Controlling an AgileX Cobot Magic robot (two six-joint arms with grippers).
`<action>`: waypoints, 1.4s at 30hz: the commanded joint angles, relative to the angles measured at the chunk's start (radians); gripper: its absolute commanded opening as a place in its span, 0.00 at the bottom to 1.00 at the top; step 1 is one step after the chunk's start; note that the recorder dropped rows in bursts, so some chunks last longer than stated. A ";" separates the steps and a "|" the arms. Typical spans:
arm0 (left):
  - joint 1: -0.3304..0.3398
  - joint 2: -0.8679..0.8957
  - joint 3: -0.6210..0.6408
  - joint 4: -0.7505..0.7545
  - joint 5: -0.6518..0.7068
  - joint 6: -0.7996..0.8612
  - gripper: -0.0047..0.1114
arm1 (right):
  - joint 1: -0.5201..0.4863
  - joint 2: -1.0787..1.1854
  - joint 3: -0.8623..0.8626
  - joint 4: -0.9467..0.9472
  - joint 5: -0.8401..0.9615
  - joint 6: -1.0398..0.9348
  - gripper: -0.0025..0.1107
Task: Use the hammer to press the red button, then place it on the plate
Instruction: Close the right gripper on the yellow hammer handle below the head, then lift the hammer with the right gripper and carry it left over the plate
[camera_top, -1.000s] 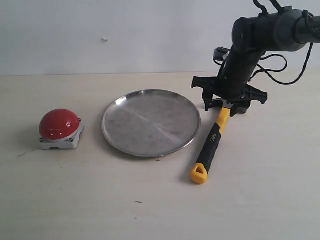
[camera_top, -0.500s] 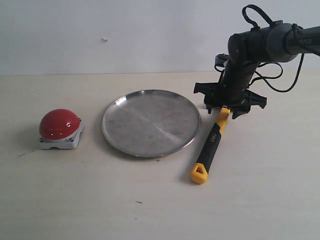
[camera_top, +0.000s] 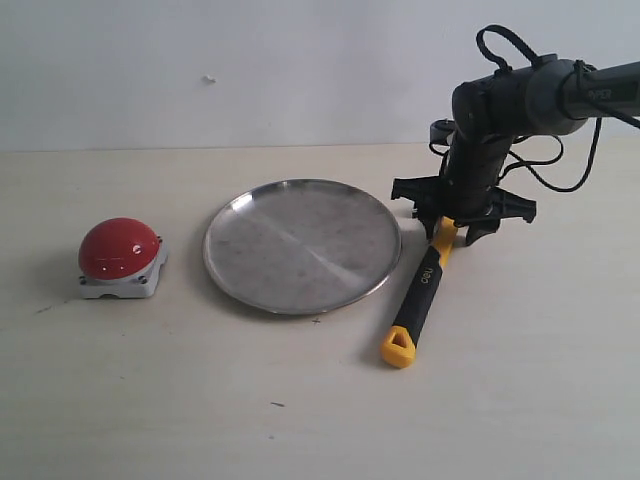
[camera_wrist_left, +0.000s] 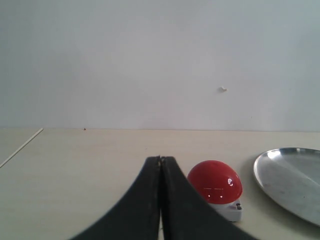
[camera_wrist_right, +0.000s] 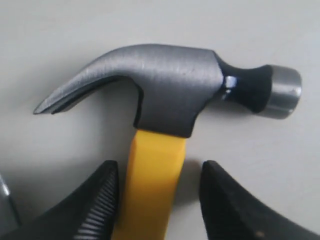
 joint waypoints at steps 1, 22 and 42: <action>0.002 -0.006 0.002 0.002 -0.003 -0.010 0.04 | 0.001 0.012 -0.003 -0.002 0.024 -0.061 0.31; 0.002 -0.006 0.002 0.002 -0.003 -0.010 0.04 | -0.001 0.014 -0.003 -0.016 -0.019 -0.063 0.43; 0.002 -0.006 0.002 0.002 -0.003 -0.010 0.04 | -0.001 0.036 -0.003 -0.020 0.010 -0.120 0.02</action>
